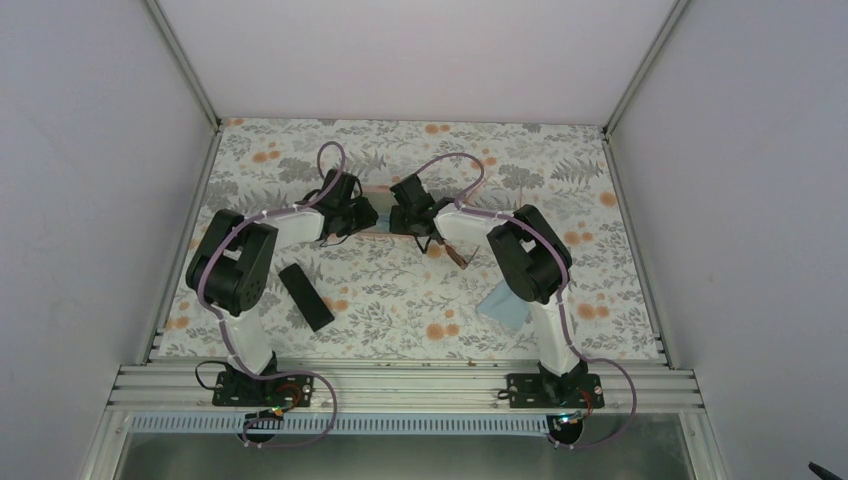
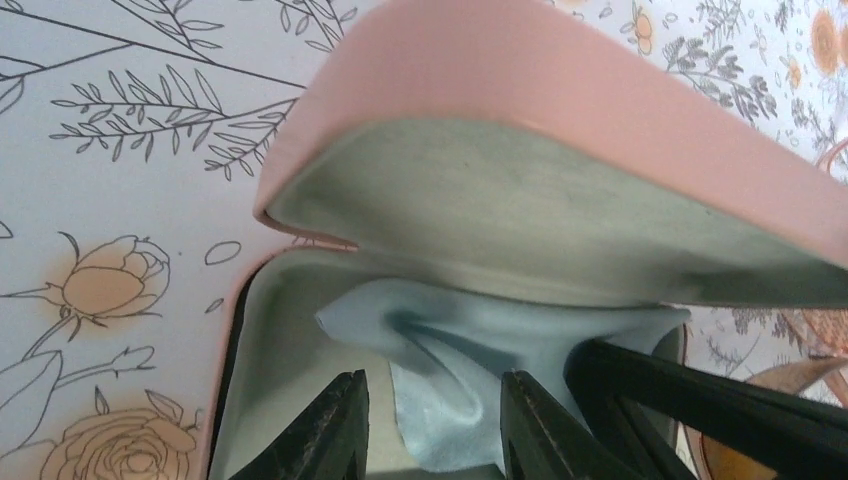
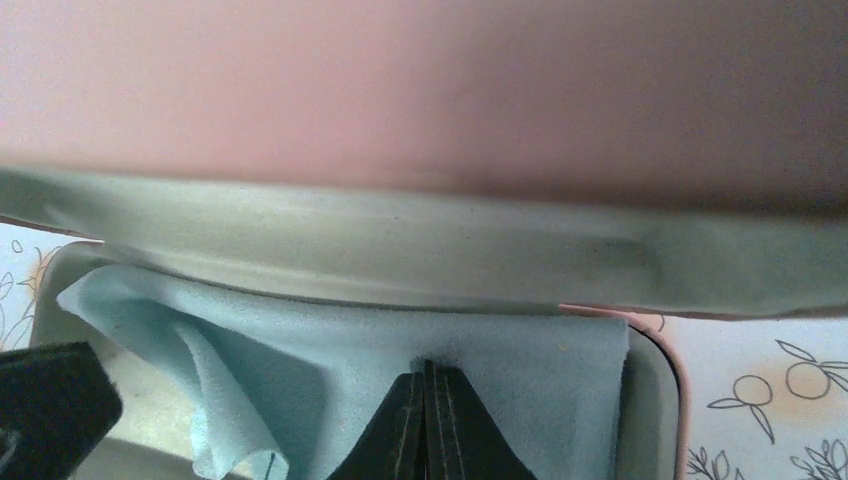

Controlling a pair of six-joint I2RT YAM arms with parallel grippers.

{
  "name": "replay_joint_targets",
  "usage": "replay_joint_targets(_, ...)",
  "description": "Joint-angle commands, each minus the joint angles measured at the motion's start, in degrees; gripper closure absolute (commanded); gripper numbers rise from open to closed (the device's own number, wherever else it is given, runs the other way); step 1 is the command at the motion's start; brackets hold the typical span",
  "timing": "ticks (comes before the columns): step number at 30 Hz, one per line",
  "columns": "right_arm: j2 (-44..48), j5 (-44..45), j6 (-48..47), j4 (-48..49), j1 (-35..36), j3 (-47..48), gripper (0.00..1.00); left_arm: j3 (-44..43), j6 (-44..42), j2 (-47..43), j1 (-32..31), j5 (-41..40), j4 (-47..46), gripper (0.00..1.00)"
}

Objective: Organize the sunglasses
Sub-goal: Place the glasses cleaning cloth in the sunglasses case.

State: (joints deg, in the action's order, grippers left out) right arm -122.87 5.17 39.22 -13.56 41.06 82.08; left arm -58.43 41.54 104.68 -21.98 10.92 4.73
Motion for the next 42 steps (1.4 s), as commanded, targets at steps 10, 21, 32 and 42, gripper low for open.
replay_joint_targets(10,-1.11,-0.42,-0.36,-1.12,-0.54,-1.73,0.96,0.65,4.36,5.01,0.21,-1.51,-5.95,0.66)
replay_joint_targets(21,-1.47,-0.34,-0.27,-1.28,-0.54,-1.45,0.96,5.13,2.21,6.19,0.18,0.75,-16.32,0.67)
replay_joint_targets(32,-1.67,-0.28,-0.07,-1.38,-0.54,-1.31,0.96,4.67,1.29,2.62,0.44,2.52,-13.01,0.9)
replay_joint_targets(42,-2.1,-0.3,0.06,-1.65,-0.54,-1.2,0.96,-2.85,-2.73,1.68,0.53,-5.25,4.64,0.94)
